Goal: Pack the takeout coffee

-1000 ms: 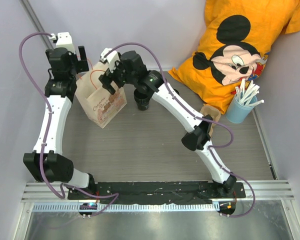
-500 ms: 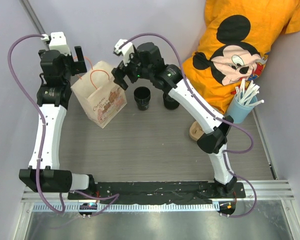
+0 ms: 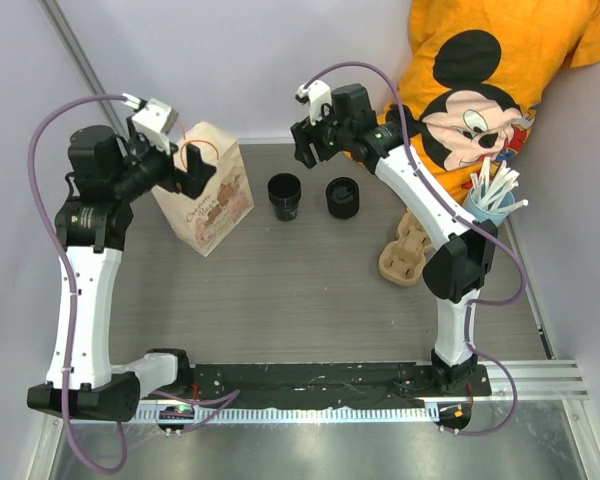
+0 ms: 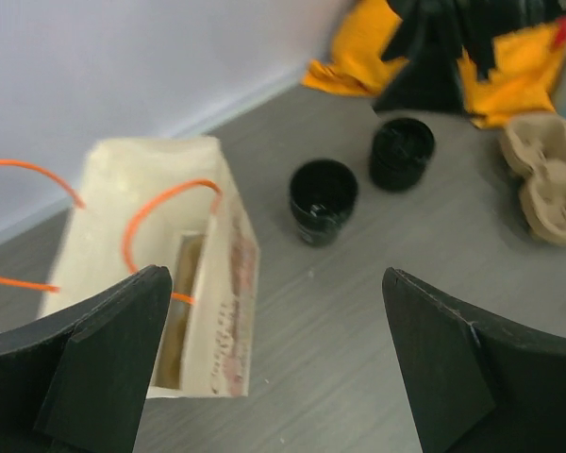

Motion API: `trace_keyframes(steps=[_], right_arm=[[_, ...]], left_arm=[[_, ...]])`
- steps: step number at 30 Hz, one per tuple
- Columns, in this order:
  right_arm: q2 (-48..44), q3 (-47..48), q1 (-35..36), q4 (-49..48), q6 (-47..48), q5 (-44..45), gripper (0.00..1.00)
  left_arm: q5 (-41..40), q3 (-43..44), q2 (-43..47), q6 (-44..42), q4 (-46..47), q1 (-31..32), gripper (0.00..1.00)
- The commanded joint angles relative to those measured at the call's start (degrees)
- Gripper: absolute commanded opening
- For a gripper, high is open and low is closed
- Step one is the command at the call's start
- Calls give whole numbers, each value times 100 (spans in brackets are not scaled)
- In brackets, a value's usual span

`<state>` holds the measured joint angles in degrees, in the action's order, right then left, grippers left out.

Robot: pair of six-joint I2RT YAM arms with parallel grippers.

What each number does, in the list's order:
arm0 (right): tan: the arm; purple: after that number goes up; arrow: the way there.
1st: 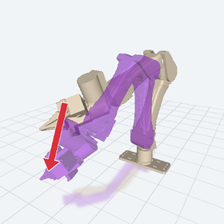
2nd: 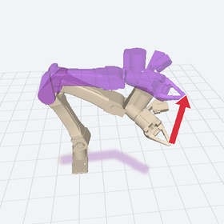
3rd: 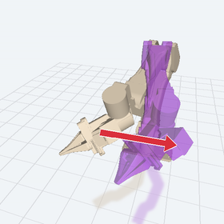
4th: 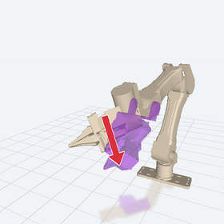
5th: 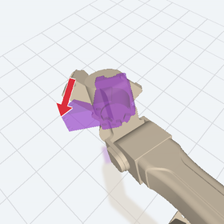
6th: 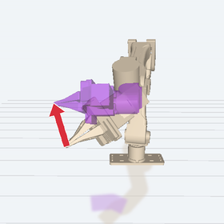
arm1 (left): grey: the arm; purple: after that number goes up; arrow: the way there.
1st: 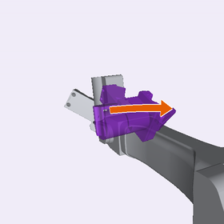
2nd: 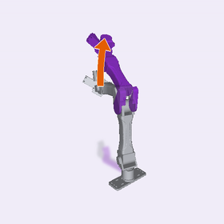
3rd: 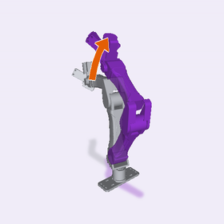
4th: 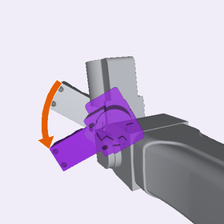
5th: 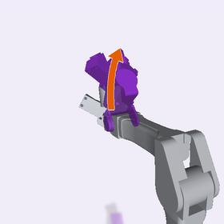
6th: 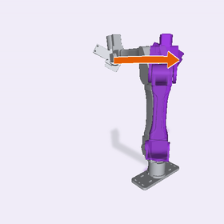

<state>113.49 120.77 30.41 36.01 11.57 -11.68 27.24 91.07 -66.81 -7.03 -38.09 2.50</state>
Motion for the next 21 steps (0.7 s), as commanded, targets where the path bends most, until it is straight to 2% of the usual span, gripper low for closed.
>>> trace_keyframes(steps=[1, 2, 3, 6, 12, 21], right_arm=[[111, 192, -71, -402, -287, -106, 66], [173, 219, -71, -402, -322, -97, 64], [295, 254, -71, -393, -401, -115, 56], [532, 386, -71, -349, -498, -203, 47], [867, 474, -79, -349, -560, -212, 40], [1219, 491, -71, -428, -700, -387, 39]], left_arm=[[818, -466, -25, -710, -682, 398, 100], [696, -545, -34, -799, -761, 513, 100], [590, -738, -26, -861, -814, 767, 100], [405, -1142, -52, -1081, -832, 1032, 100], [202, -1881, -61, -1047, -350, 1358, 100], [123, -2260, -78, -880, -94, 1385, 100]])
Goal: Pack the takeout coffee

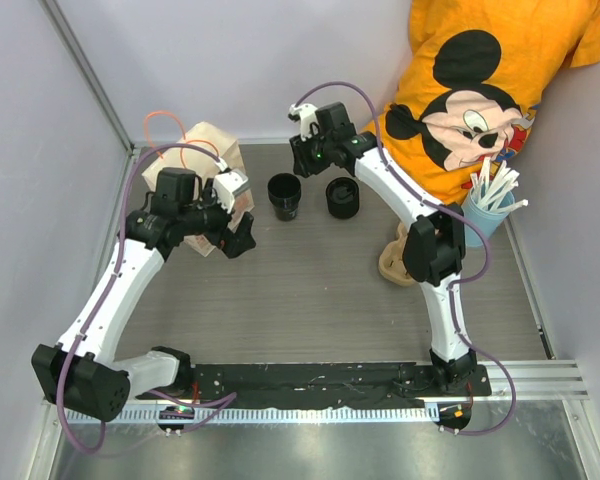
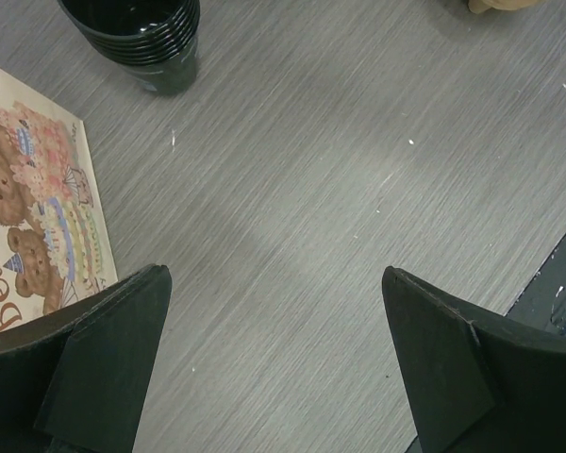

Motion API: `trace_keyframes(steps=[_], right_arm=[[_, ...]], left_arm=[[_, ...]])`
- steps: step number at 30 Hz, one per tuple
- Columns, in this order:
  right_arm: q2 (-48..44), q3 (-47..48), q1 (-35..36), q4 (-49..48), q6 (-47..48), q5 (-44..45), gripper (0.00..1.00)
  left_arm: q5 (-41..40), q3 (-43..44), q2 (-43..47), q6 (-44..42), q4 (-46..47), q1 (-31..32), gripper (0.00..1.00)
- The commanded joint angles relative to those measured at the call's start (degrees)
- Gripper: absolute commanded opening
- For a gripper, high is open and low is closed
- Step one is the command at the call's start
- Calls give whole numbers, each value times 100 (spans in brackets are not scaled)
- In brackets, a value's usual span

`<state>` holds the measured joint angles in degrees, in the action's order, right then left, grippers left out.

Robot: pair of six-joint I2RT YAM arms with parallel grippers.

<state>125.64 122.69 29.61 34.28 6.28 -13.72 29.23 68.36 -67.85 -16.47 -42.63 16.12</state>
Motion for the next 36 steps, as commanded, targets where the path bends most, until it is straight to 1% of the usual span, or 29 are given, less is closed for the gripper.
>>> trace_keyframes(steps=[1, 18, 28, 36], right_arm=[[30, 299, 10, -273, -189, -167, 39], [241, 141, 168, -352, -163, 35, 31], [320, 167, 177, -352, -110, 202, 32], [399, 167, 186, -343, -110, 167, 31]], left_arm=[[-93, 11, 35, 82, 361, 32, 100], [-84, -24, 0, 223, 422, 23, 100], [-85, -59, 9, 241, 449, 32, 100], [-67, -77, 18, 258, 449, 23, 100]])
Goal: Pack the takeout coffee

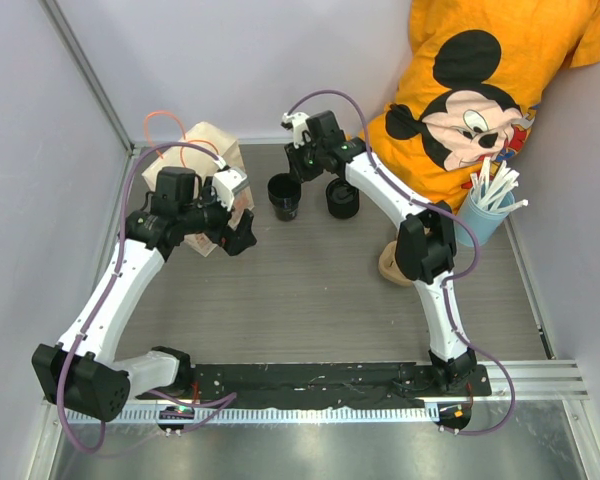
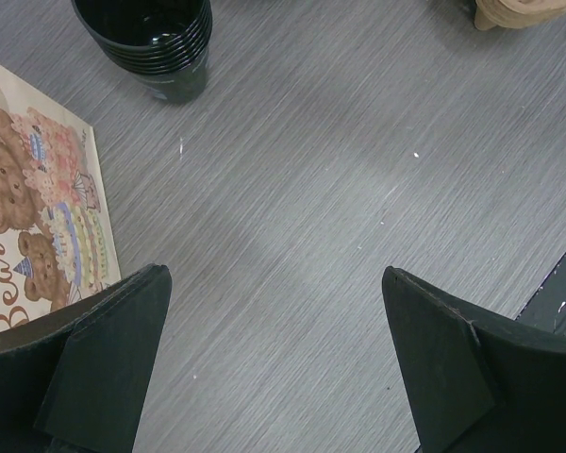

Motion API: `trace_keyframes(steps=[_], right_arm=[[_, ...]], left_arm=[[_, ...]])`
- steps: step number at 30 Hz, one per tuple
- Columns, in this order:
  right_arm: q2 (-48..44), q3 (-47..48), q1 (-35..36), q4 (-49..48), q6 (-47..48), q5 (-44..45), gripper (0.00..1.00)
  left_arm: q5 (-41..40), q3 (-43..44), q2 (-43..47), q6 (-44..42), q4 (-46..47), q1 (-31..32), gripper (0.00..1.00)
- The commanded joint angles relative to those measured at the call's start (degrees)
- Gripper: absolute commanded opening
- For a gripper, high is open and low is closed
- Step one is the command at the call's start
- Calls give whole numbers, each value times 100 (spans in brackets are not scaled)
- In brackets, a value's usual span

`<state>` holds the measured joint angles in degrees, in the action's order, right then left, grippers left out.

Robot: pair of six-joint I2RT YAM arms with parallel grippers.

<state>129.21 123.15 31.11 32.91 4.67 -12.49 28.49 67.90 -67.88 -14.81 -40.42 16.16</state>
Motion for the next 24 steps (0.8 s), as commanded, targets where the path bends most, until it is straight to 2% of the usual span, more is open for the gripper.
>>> trace_keyframes(steps=[1, 12, 24], right_arm=[[52, 121, 35, -214, 52, 45, 31], [78, 112, 35, -214, 26, 19, 24], [113, 130, 35, -214, 26, 107, 28]], left_arm=[[7, -31, 20, 92, 237, 27, 100], [7, -40, 11, 101, 246, 19, 100], [51, -49, 20, 110, 246, 18, 100]])
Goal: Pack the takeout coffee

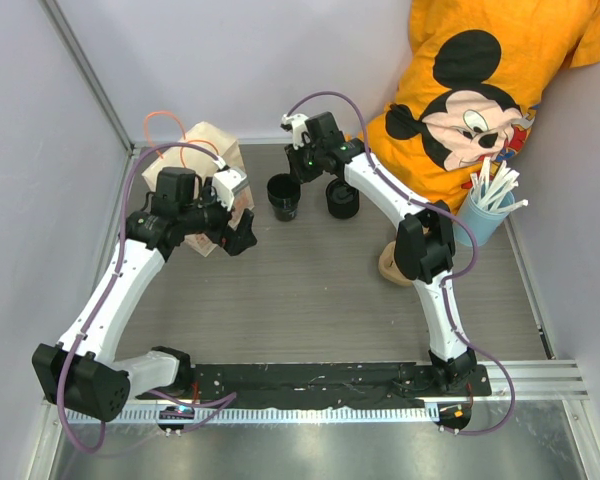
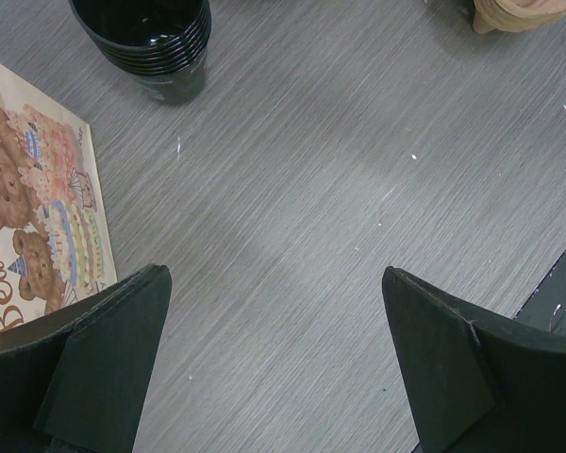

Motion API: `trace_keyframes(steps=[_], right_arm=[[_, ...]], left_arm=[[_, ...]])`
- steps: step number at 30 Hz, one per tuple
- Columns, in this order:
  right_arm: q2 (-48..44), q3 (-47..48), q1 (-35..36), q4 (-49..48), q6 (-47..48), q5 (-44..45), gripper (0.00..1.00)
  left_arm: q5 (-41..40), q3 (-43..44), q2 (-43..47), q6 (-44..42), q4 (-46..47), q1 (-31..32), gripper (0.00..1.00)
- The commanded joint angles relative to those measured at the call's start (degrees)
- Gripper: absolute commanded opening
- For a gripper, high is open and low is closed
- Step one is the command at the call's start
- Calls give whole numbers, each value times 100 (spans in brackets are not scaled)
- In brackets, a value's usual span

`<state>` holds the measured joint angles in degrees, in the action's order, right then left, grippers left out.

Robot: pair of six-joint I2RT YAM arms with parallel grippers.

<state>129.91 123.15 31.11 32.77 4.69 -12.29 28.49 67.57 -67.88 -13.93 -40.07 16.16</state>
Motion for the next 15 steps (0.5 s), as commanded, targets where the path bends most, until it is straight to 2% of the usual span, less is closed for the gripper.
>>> trace_keyframes(steps=[1, 15], right_arm=[[44, 130, 35, -201, 32, 87, 28], [44, 139, 79, -192, 23, 34, 25]], left_arm=[[51, -16, 20, 31, 211, 27, 100], [60, -16, 20, 31, 219, 19, 100]])
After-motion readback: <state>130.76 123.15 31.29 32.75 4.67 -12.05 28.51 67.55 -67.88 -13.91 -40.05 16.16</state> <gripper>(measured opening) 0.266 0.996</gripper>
